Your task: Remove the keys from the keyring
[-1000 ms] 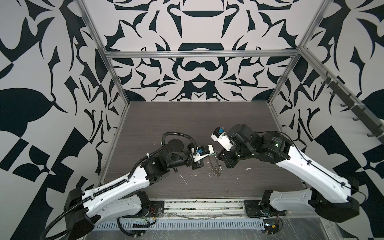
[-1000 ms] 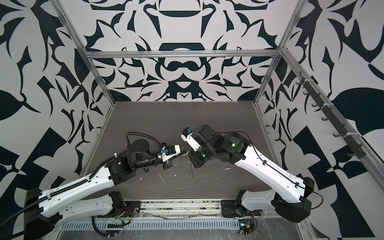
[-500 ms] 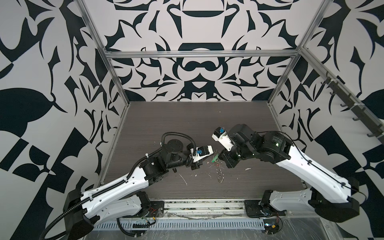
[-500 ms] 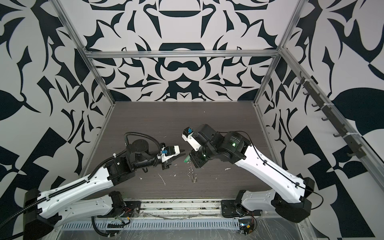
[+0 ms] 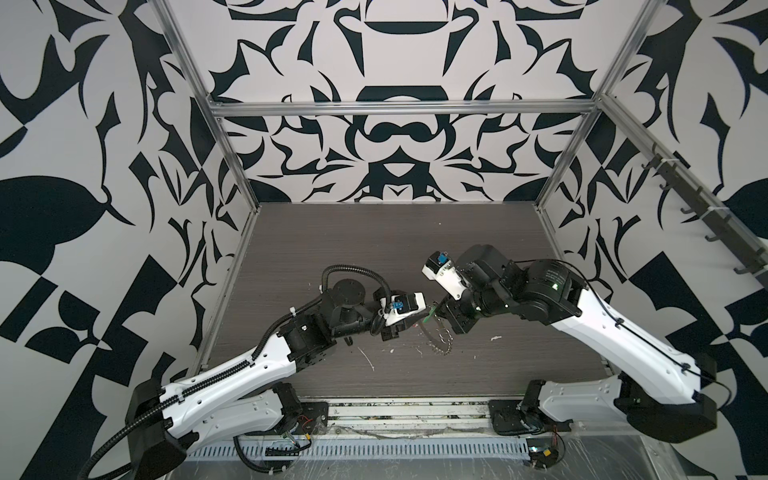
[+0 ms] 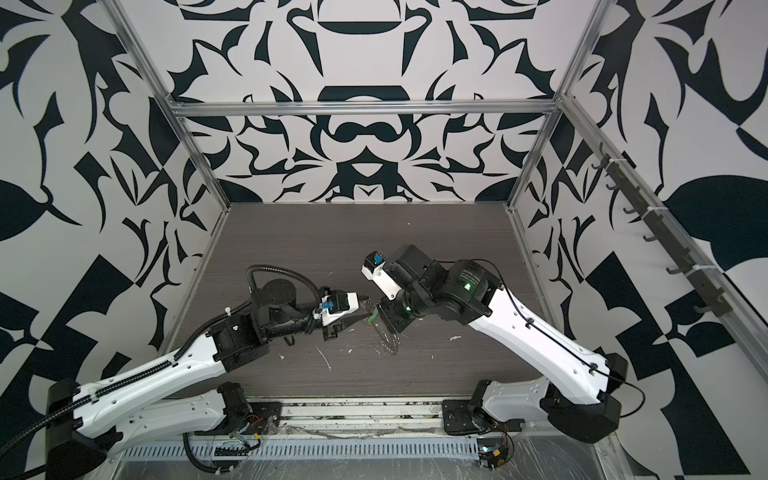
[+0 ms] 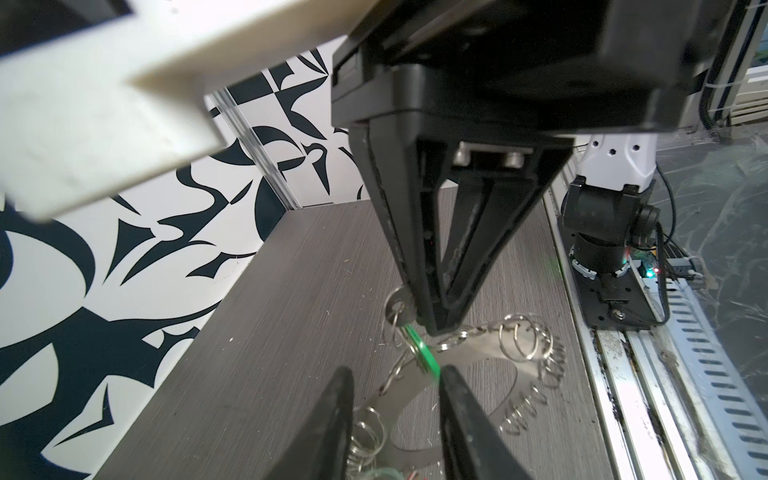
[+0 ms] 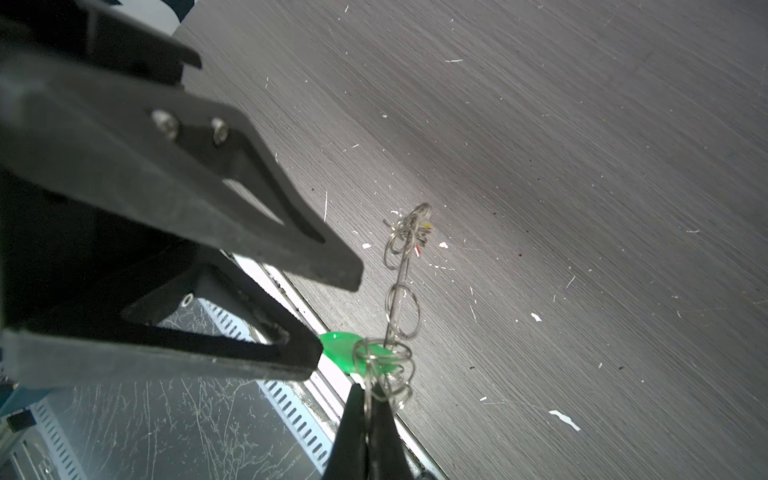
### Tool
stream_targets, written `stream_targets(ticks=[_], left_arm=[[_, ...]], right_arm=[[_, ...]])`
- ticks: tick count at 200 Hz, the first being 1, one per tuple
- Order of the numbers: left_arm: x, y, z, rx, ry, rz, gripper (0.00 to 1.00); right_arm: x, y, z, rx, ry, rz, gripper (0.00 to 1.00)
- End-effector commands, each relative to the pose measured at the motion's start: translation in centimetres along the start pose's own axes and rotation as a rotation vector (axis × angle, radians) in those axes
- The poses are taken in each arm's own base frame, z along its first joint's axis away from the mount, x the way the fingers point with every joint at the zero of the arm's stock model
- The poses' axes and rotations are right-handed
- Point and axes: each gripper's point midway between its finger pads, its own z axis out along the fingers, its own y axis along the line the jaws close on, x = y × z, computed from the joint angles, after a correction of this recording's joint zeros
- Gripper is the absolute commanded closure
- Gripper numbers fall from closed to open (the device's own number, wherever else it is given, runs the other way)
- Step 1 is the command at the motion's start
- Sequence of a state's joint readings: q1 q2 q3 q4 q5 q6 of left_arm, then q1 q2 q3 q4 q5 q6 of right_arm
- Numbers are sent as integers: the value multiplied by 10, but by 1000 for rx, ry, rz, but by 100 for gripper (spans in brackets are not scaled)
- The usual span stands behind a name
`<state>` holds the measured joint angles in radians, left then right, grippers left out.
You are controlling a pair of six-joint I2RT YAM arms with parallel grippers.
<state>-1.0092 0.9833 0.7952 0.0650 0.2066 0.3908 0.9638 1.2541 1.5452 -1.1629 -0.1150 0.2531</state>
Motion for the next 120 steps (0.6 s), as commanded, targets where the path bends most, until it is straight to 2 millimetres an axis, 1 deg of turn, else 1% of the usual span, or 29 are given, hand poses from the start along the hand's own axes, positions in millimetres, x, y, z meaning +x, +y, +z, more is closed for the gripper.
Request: stream_targets(ticks=[1, 41, 56, 88, 120], left_arm=[[-14, 7, -3, -31, -48, 3, 59], [-25, 22, -18, -90, -27, -30, 59], [-27, 20, -23, -67, -11, -59, 60], [-38, 15, -29, -35, -33, -74, 60], [-35, 7, -28, 11, -17, -84, 63]], right_arm=[[-14, 10, -17, -39, -63, -62, 100], [-18, 8, -23, -18, -63, -125, 100], [-17, 7, -24, -8, -60, -139, 100], [-18, 4, -24, 12, -61, -161, 100], [-23, 4, -27, 19, -73, -177, 100]])
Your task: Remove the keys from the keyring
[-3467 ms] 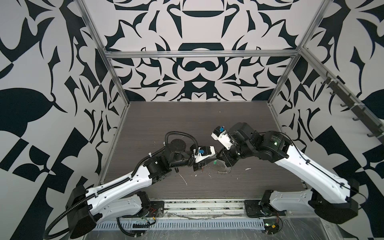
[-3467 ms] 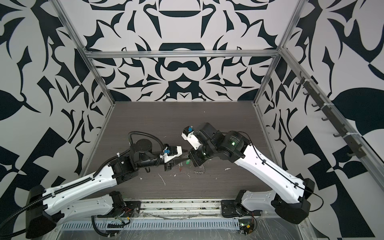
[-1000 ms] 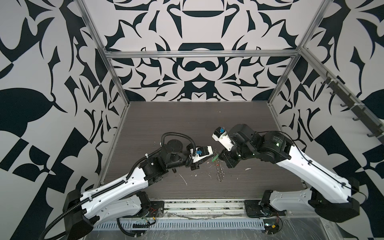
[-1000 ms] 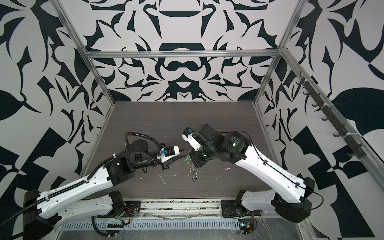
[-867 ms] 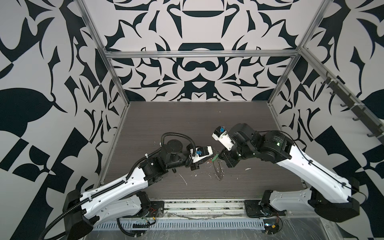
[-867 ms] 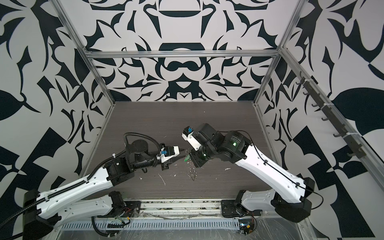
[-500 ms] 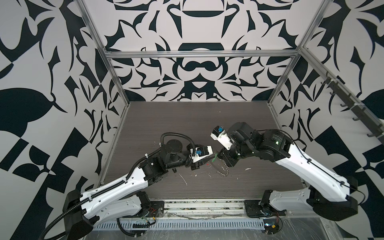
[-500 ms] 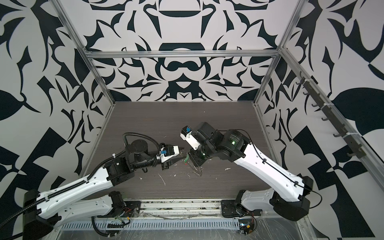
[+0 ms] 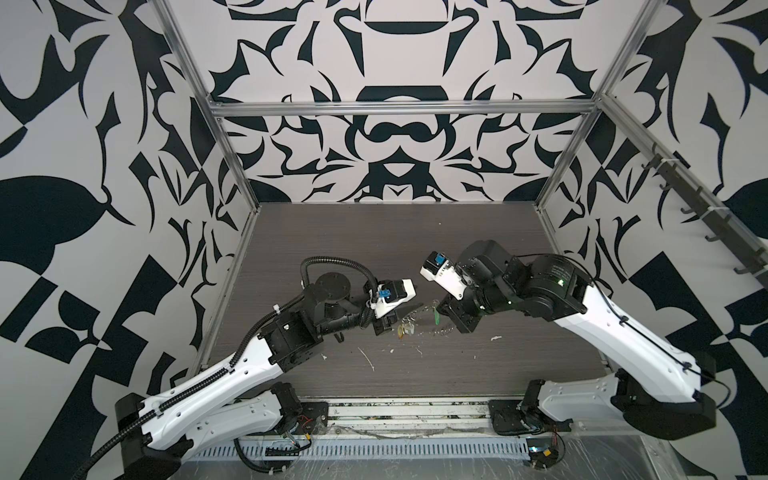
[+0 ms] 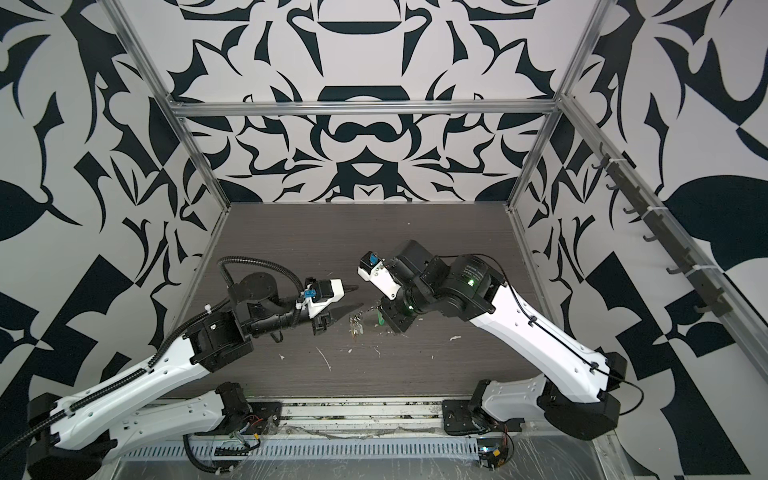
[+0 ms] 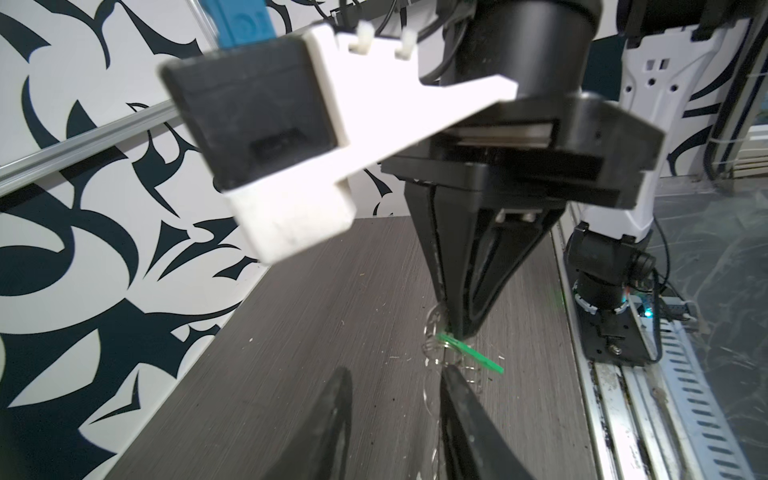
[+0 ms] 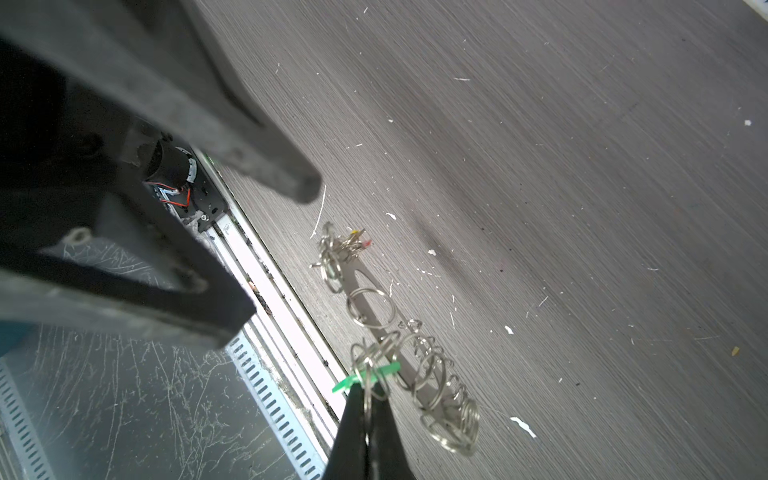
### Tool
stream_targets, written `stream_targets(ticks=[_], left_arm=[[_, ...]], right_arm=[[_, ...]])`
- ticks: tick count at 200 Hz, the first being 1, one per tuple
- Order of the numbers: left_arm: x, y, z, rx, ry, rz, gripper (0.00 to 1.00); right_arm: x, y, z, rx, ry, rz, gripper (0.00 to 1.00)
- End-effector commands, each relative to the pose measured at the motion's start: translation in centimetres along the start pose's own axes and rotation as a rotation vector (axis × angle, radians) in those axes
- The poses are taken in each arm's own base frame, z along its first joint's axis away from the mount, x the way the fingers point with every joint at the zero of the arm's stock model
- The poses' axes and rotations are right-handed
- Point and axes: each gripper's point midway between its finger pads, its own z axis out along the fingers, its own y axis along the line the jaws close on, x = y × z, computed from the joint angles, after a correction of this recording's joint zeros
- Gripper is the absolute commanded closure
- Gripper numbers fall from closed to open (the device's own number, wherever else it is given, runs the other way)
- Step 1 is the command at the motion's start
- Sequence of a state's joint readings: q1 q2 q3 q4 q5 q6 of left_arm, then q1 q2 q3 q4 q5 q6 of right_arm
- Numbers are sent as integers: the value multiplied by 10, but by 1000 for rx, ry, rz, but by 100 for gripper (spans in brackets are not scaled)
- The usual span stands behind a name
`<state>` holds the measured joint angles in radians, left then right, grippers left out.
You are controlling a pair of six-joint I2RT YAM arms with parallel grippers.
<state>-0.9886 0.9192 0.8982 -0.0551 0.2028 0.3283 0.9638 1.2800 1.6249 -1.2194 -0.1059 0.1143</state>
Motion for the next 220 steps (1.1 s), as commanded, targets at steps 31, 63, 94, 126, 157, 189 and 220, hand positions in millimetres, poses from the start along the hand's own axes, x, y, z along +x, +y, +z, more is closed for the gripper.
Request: stream_targets(ticks=[31, 63, 94, 126, 157, 189, 220], left_arm=[[3, -12, -2, 71, 22, -49, 64], [7, -11, 2, 67, 20, -50, 63], [8, -10, 8, 63, 11, -60, 63], [9, -4, 13, 33, 10, -61, 61], [12, 0, 16, 15, 17, -75, 57], [12, -4, 17, 38, 17, -80, 64], [15, -7, 20, 56, 25, -82, 66]], right_arm=[[-19, 0, -15, 16, -78, -41, 100], [-22, 0, -16, 15, -82, -46, 100], [-25, 1, -16, 15, -87, -51, 100], [-25, 1, -14, 10, -81, -53, 100], [-24, 2, -14, 6, -82, -51, 100], [-26, 3, -14, 3, -88, -51, 100], [-27, 4, -13, -6, -84, -52, 100]])
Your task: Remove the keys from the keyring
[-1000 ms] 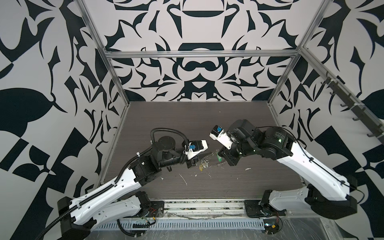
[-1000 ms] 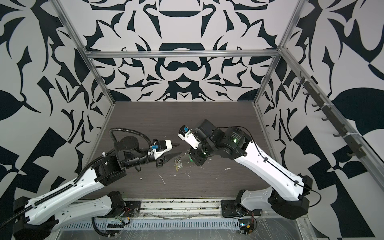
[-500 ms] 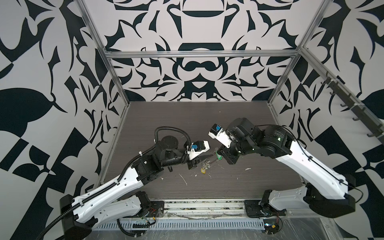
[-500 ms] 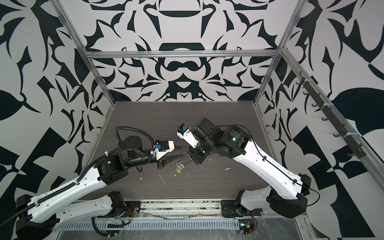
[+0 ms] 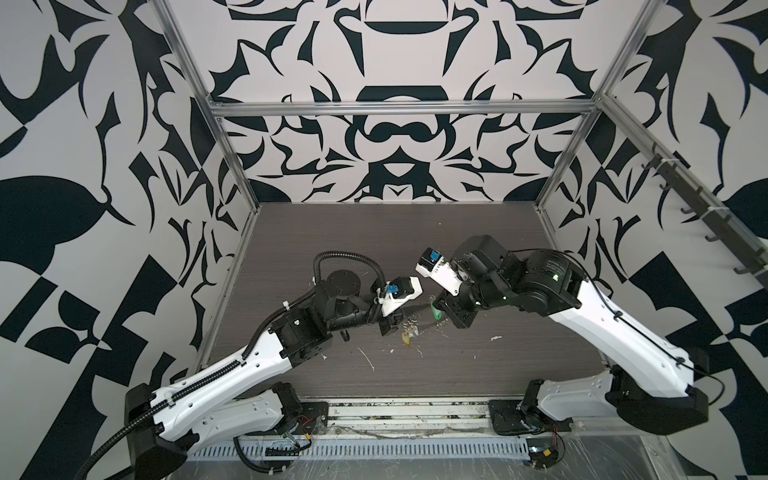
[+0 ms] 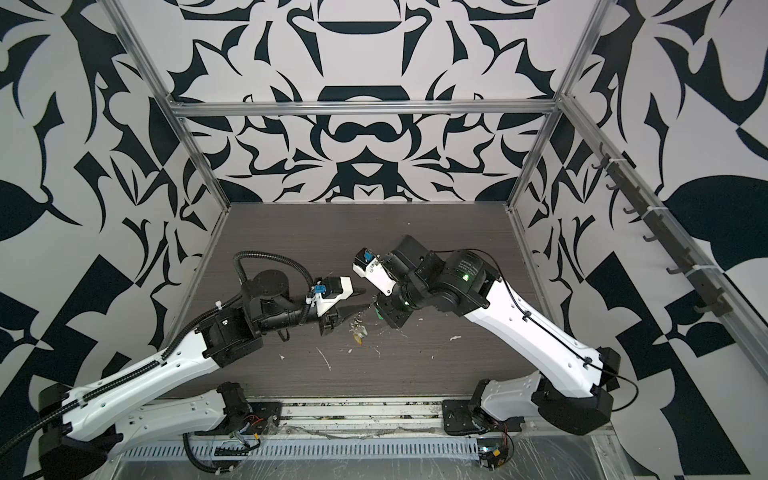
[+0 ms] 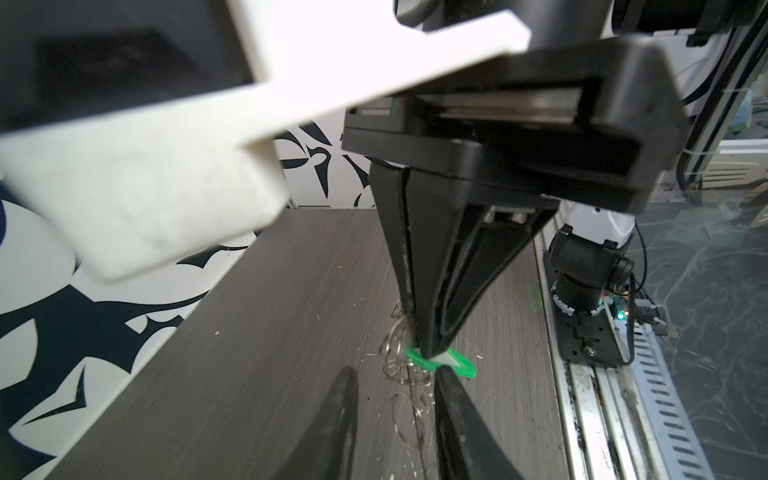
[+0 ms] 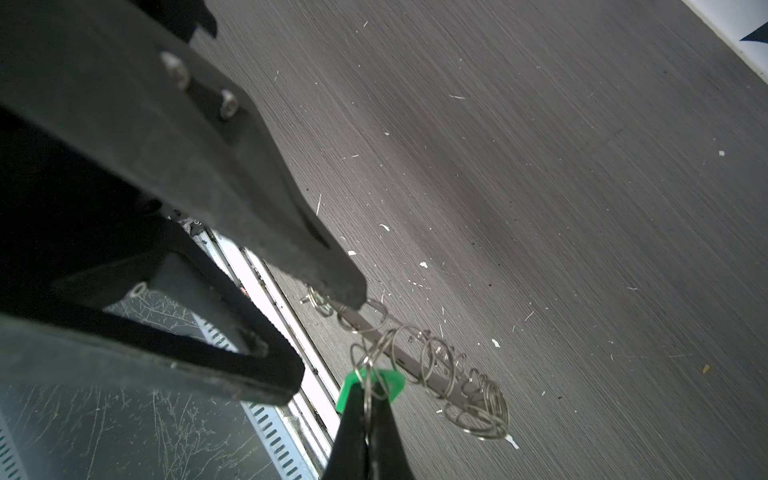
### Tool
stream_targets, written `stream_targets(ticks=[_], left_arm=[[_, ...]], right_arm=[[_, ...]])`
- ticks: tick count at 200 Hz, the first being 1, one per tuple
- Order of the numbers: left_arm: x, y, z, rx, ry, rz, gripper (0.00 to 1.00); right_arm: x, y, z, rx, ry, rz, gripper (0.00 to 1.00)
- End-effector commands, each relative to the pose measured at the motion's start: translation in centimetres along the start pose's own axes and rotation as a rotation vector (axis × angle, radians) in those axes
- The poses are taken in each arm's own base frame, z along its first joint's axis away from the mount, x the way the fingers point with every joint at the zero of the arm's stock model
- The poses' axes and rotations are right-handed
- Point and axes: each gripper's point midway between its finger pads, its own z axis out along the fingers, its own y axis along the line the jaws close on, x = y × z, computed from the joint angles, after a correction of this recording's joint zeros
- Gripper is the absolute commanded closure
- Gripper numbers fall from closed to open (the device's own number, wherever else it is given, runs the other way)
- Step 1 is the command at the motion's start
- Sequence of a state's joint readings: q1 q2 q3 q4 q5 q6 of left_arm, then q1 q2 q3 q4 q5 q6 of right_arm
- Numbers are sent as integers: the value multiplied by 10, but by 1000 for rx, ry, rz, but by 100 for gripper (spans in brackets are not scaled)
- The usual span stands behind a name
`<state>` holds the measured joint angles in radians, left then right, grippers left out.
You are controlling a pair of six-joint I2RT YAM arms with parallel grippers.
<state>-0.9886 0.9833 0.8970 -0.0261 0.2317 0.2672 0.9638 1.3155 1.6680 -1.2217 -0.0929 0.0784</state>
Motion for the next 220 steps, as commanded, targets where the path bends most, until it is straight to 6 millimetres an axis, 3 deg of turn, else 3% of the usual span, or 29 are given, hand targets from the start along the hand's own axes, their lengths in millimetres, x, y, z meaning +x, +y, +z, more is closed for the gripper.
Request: stream_targets(ticks=[1, 60, 220], left_arm=[[4, -3, 3, 19, 1, -10, 66], [5, -1, 7, 16, 5, -6, 60], [4, -2, 8, 28, 7, -5, 75]], right_arm=[[-17, 4, -14, -16, -78, -15, 100], [-18, 7, -15, -28, -81, -18, 100], [-13, 7, -10, -36, -65, -16, 100]])
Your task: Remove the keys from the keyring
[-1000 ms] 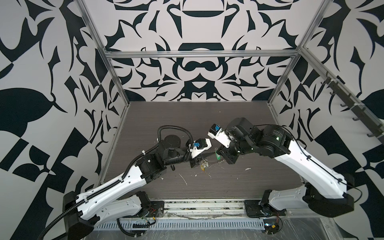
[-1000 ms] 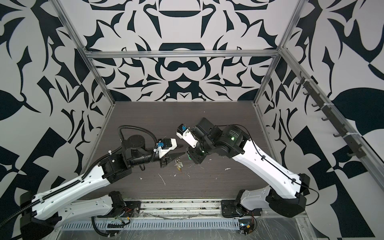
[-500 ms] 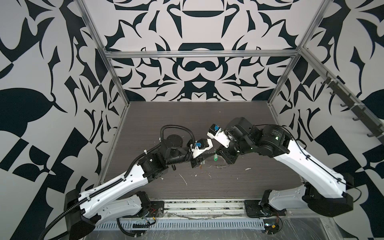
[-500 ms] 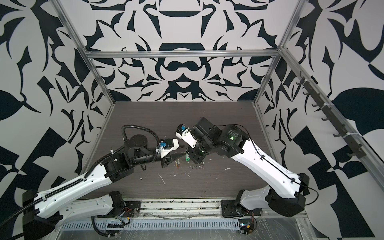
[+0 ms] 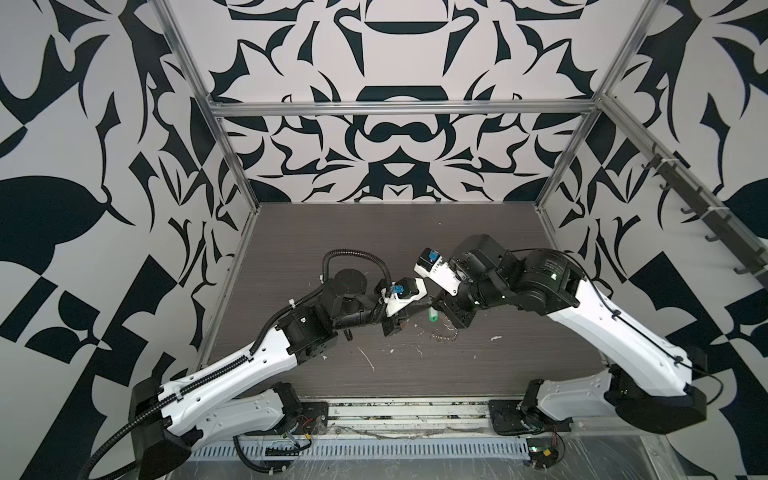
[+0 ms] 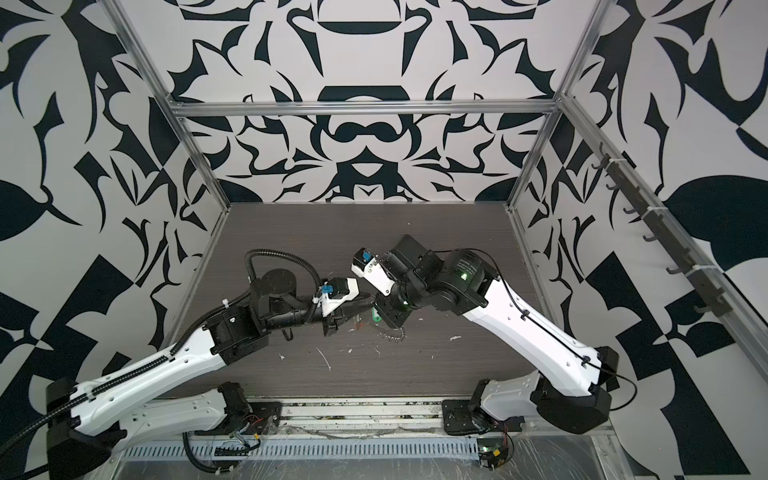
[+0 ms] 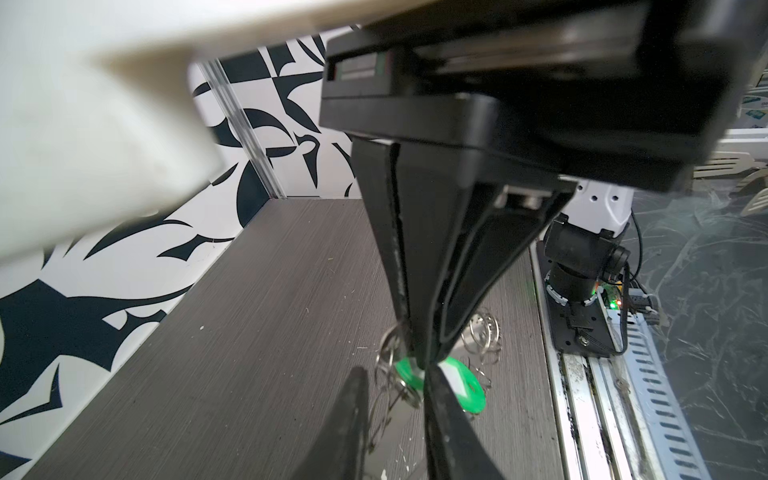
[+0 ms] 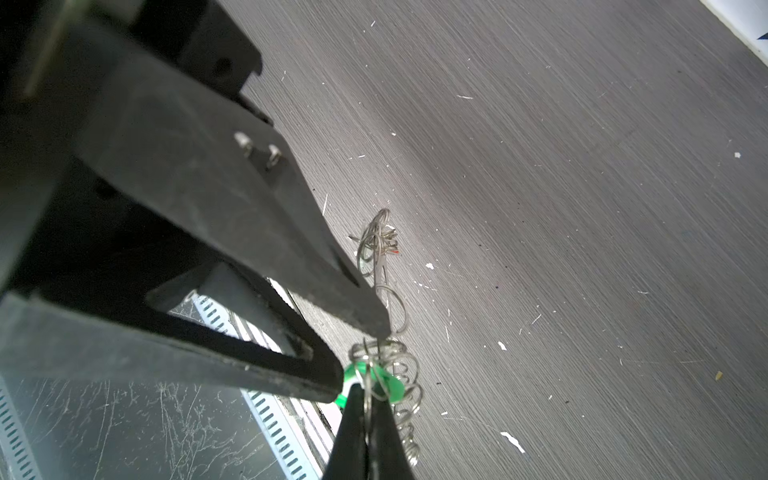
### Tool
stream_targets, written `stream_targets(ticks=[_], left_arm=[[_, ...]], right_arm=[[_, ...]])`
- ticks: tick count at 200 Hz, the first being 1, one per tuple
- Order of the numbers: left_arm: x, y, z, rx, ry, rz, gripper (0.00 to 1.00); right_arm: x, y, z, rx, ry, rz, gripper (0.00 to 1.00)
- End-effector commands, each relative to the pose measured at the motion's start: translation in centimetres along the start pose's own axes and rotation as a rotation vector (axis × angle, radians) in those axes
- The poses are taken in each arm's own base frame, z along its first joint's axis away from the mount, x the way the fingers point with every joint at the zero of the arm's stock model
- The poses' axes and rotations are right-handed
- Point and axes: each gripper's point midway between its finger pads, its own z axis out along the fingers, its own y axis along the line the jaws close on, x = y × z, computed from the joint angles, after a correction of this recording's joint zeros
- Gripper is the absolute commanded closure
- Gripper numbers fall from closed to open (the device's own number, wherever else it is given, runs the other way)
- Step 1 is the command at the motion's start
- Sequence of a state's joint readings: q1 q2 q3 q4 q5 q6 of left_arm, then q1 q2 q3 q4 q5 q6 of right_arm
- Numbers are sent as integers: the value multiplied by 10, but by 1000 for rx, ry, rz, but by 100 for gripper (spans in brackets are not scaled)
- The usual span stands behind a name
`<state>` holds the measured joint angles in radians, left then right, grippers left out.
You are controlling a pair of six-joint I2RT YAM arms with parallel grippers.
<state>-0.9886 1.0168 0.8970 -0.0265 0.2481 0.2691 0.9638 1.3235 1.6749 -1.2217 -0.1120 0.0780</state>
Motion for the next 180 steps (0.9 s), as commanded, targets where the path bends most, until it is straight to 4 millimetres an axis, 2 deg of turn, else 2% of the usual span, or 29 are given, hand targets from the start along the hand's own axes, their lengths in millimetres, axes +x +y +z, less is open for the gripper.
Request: stream_targets(ticks=[1, 94, 180], left_arm=[[-6, 1, -1, 2, -21, 5, 75], [-9, 1, -2, -1, -29, 9, 90], [-10, 1, -3, -4, -34, 15, 100]], right_arm=[[-11, 4, -11, -16, -67, -16, 100], [-10, 5, -9, -22, -66, -12, 100], [-10, 4, -9, -21, -83, -11, 100]])
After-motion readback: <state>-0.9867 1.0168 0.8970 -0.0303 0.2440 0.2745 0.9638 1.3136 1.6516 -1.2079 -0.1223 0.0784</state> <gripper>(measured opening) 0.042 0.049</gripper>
